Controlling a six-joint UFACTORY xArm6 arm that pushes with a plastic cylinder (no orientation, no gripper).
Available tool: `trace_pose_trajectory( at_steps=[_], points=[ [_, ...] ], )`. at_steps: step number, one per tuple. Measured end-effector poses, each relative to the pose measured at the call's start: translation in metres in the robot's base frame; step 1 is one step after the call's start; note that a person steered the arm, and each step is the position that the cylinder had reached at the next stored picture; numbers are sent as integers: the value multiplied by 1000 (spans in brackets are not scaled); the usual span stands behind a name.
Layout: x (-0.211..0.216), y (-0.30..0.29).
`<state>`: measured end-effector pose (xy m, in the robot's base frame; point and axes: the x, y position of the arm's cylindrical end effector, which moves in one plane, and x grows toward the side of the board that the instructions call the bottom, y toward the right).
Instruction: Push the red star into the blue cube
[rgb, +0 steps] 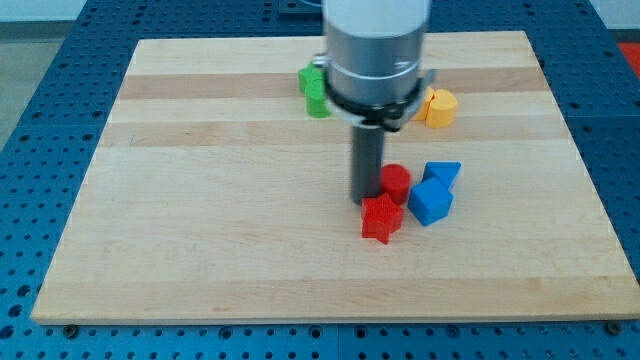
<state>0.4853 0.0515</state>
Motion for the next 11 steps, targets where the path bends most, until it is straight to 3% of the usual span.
trace_pose_trajectory(
  at_steps=[2,3,4,5,7,8,11],
  points=[
    [-2,8],
    [-2,-54],
    [8,-76],
    [44,-74],
    [56,-46],
    [50,-13],
    [43,-13]
  ],
)
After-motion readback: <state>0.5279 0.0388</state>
